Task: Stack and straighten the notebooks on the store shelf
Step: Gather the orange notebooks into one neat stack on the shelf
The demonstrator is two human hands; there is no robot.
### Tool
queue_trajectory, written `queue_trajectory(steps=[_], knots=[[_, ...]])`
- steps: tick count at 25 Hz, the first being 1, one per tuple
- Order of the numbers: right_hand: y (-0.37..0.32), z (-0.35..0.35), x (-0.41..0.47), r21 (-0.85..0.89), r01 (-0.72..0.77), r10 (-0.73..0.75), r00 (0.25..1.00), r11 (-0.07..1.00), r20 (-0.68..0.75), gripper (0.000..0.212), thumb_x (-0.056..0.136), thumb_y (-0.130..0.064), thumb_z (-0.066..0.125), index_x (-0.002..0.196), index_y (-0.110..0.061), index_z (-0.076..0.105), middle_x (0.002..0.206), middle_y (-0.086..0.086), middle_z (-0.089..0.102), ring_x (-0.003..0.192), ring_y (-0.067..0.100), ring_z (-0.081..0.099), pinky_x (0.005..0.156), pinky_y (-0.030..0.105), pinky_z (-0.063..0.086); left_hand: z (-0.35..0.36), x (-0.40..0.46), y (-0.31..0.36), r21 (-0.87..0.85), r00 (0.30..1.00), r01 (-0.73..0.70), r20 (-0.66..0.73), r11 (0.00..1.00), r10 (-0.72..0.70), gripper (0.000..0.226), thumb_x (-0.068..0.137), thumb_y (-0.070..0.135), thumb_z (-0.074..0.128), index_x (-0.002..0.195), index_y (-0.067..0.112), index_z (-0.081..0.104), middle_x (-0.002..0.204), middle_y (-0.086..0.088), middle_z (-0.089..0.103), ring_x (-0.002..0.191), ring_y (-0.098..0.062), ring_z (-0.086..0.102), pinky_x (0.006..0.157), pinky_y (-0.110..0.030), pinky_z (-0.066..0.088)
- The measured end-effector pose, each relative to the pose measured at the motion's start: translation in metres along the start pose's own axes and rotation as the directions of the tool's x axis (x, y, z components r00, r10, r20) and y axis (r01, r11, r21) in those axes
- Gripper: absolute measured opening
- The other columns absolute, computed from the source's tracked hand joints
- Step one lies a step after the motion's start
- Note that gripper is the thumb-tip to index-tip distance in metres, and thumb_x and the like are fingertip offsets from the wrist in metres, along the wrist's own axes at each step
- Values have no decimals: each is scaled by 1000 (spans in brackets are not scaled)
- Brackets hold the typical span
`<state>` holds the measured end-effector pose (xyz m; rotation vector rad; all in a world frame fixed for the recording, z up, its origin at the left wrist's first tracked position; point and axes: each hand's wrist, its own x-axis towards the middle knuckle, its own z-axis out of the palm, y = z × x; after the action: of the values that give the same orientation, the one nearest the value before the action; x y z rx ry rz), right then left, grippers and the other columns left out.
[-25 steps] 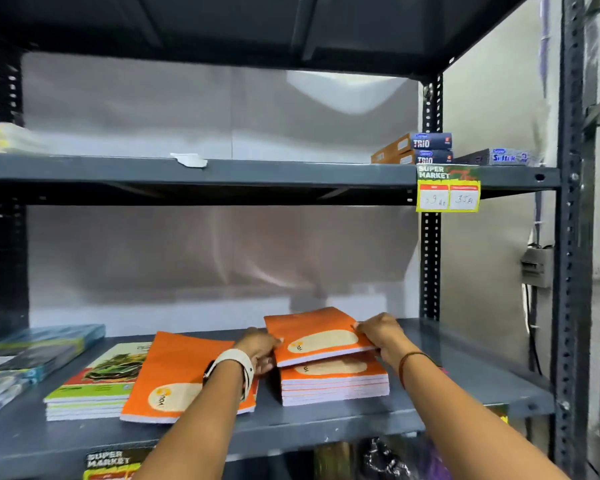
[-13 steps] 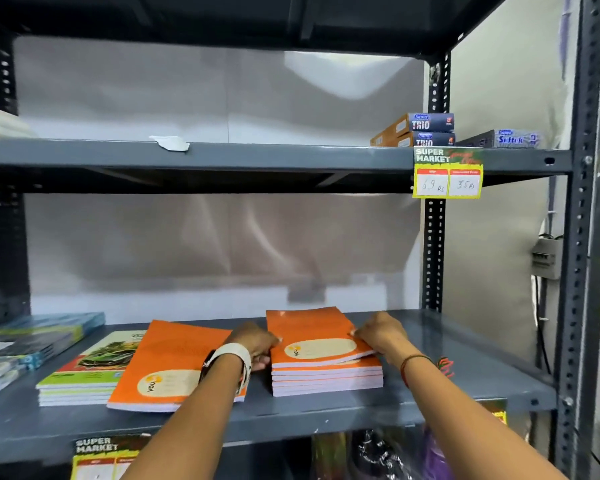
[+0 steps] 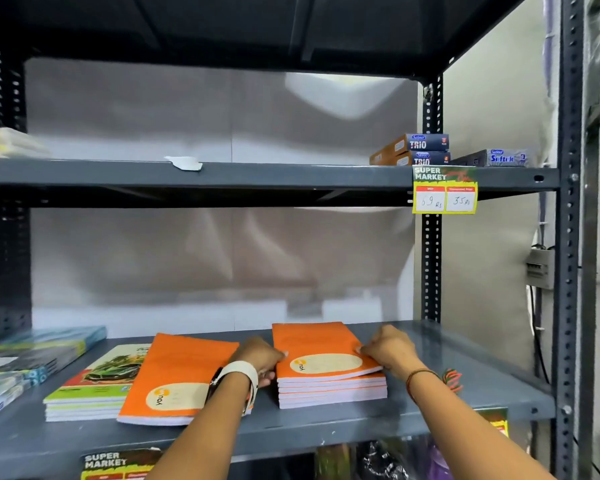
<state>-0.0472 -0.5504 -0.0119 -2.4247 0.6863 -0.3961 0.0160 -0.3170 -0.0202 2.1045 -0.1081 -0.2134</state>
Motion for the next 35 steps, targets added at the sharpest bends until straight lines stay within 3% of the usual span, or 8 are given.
queue_trajectory(steps=[4,9,14,18,21,27,31,35], knots=[[-2,4,-4,-50,-2,1,1000,999,-27,30,76,-40,73,83,-12,64,97,10,69,96,30,64,74,32,51,1,-3,-2,32,999,-31,-34,999,33,30,83,37,64,66,13,58,53,-1,58,44,-12,51,44,-20,42],[-14,1,-16,-254,37,-71,989,966,-130,27,78,-32,65,101,-17,64,111,8,65,105,31,58,78,35,49,-12,-17,-3,332,959,-146,-182,932,215,49,81,55,58,53,16,50,54,-1,61,46,-15,57,54,-21,43],[-82,25,-38,-140,289,-315,918,947,-241,25,80,-25,60,103,-23,70,115,9,66,106,33,60,81,35,50,-86,-26,-15,468,863,-57,-422,882,279,34,77,45,65,73,12,65,94,-11,73,91,-32,66,75,-32,51],[-137,76,-66,-180,441,-458,887,879,-59,25,81,-32,61,102,-21,70,114,11,67,104,33,62,82,33,51,-146,-33,-56,600,817,222,-545,769,189,32,77,27,60,108,18,66,117,-10,65,110,-33,58,87,-37,49],[-158,113,-85,-289,486,-445,873,825,200,39,78,-44,59,102,-15,66,117,11,64,108,31,59,82,33,48,-174,-35,-88,646,869,299,-488,702,79,51,75,44,64,118,16,59,126,-9,62,116,-30,57,93,-38,50],[-167,131,-96,-384,495,-427,868,779,253,49,80,-45,53,116,-12,60,124,14,59,118,34,51,93,39,47,-170,-23,-98,203,967,124,-242,971,-73,38,71,37,72,94,11,57,99,-10,72,74,-24,66,71,-33,56],[-169,126,-98,-342,463,-369,878,818,305,48,83,-47,51,114,-13,62,124,14,61,117,34,53,95,37,48,-159,-15,-91,-87,966,20,-256,996,-42,17,80,17,65,74,13,50,70,-8,65,64,-25,63,64,-33,54],[-172,102,-89,-115,389,-347,896,914,276,28,83,-36,53,89,-11,64,103,13,70,95,29,65,65,22,44,-162,-8,-72,-275,937,-95,-350,957,-8,20,78,16,69,88,4,57,84,-18,66,77,-32,65,72,-39,54]])
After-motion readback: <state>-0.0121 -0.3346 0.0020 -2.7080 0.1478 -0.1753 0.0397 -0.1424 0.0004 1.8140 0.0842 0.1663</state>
